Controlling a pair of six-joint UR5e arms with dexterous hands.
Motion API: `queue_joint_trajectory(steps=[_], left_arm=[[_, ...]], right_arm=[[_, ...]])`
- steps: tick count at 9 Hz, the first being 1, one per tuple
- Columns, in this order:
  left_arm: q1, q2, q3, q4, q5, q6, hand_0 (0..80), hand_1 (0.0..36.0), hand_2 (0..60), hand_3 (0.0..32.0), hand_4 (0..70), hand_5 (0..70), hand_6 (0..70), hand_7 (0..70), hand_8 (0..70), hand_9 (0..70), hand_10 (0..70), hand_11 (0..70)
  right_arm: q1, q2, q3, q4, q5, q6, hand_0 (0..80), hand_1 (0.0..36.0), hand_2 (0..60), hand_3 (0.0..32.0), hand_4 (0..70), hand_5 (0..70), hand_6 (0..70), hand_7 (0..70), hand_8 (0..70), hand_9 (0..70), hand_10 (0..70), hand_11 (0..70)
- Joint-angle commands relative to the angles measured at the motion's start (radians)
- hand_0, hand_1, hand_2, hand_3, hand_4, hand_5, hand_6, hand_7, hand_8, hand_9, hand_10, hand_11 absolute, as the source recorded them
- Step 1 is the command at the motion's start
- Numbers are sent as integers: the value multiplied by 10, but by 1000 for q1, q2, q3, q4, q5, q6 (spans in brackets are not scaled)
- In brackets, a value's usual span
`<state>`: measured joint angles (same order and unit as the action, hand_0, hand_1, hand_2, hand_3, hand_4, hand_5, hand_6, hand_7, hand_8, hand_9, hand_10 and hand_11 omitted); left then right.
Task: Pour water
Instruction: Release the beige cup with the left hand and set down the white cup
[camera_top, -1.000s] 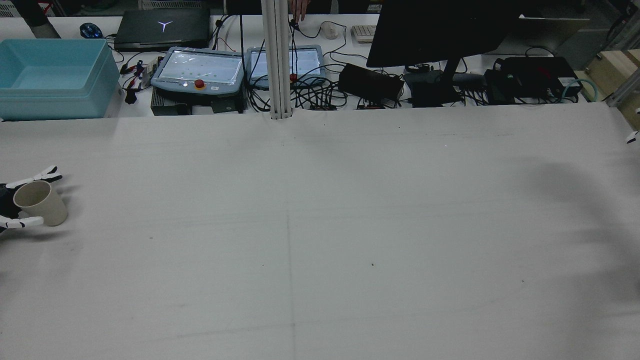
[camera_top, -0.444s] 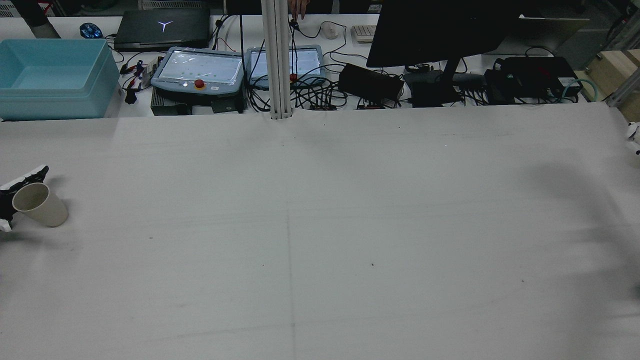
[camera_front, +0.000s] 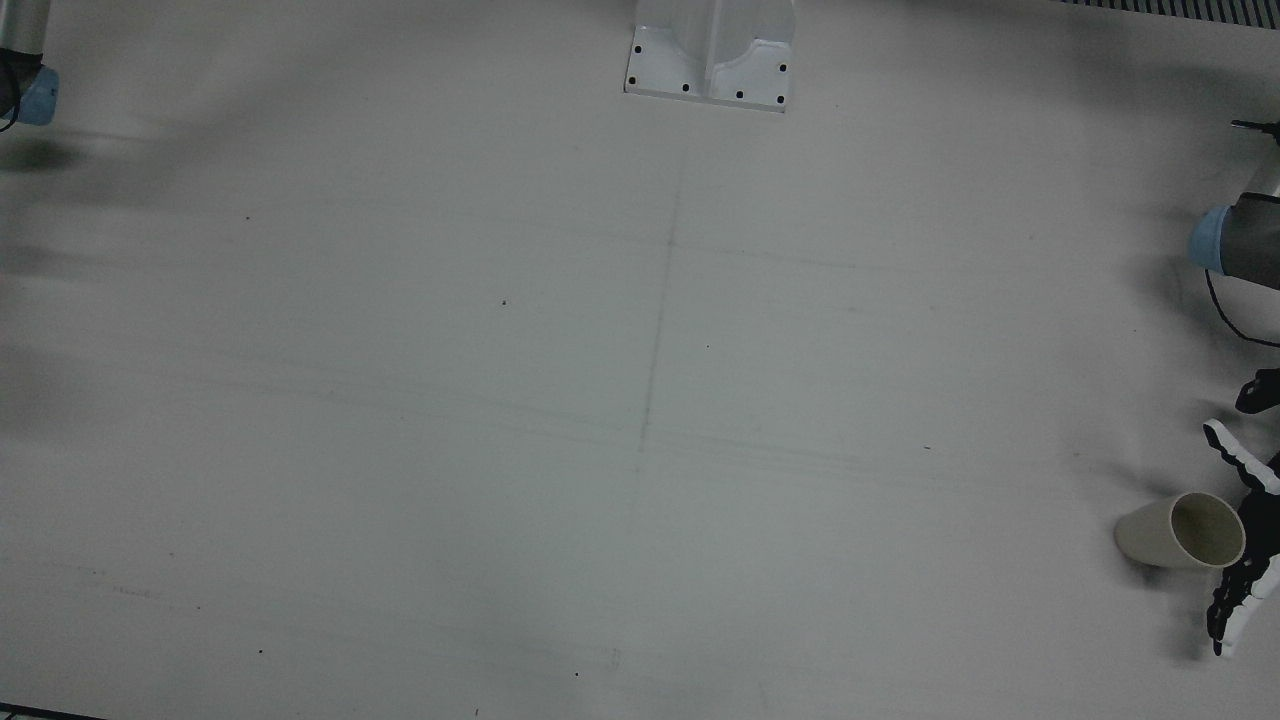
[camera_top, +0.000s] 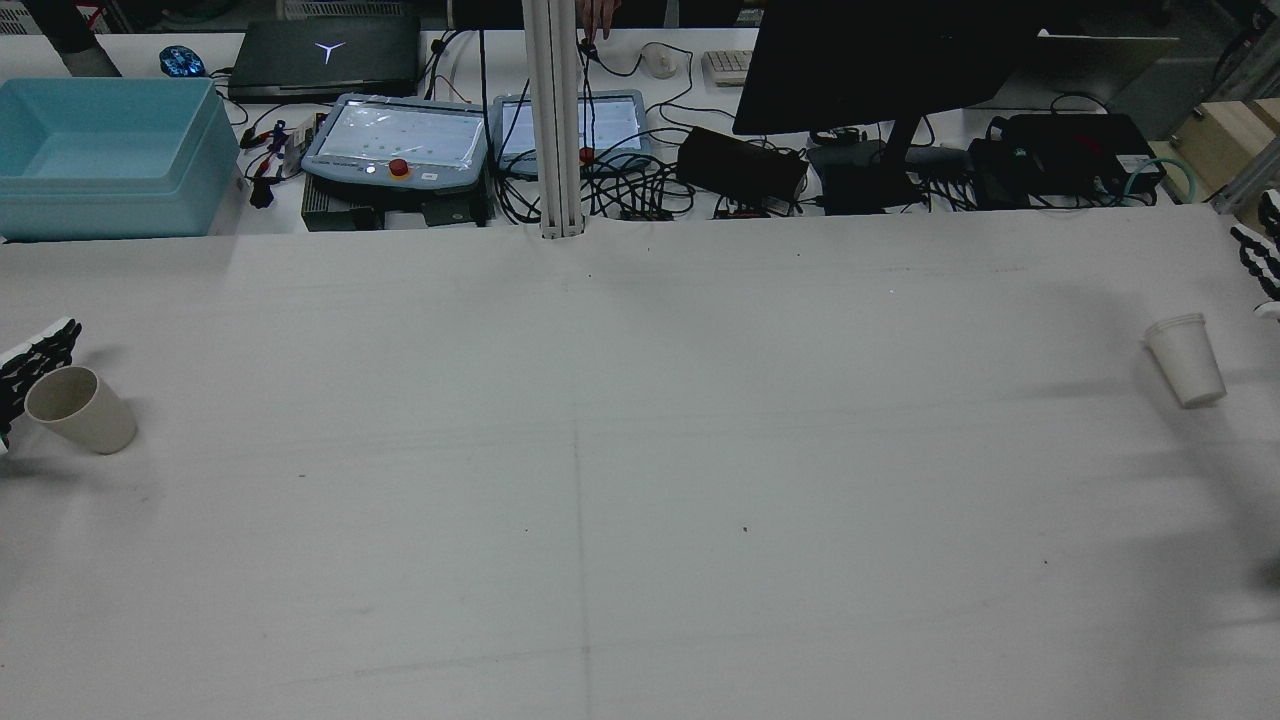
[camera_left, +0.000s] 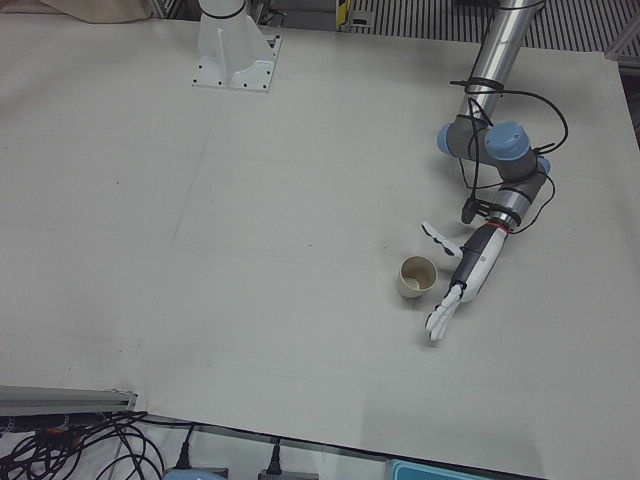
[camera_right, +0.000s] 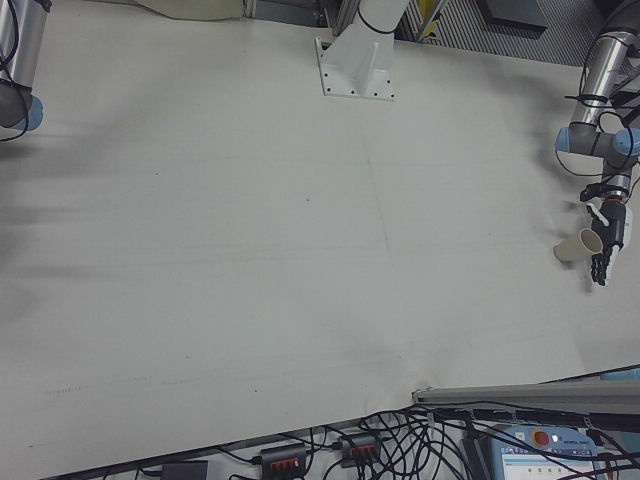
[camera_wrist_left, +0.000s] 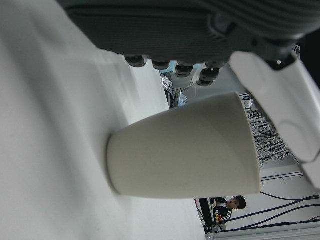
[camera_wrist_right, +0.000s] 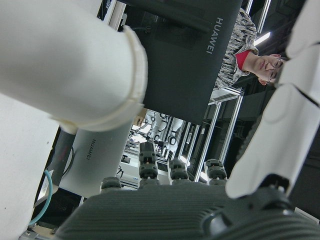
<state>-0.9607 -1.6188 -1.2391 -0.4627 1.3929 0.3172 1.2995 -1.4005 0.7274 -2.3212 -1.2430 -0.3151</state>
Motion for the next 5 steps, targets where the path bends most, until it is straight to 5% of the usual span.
queue_joint_trajectory(steps=[1,2,4,5], left_arm=[[-35,0,1,-10,0,-9,408,0,0,0,134,0,48,0,1,0,0,0],[-65,0,1,-17,8,-12,415,0,0,0,134,0,49,0,2,0,0,0],[-224,0,1,-8,130,-62,413,0,0,0,143,0,54,0,2,0,0,0],[-330,0,-5,-4,205,-96,417,0,0,0,173,0,66,12,8,0,0,0]], right_arm=[[-5,27,7,-4,-3,8,483,106,0,138,0,33,12,0,0,0,0,0],[-5,34,30,-4,-7,17,480,106,0,150,0,32,12,0,0,0,0,0],[-8,43,128,-48,-10,22,481,110,0,202,0,33,14,0,0,0,0,0],[4,31,248,-160,-10,57,485,116,0,256,0,35,22,0,0,0,0,0]])
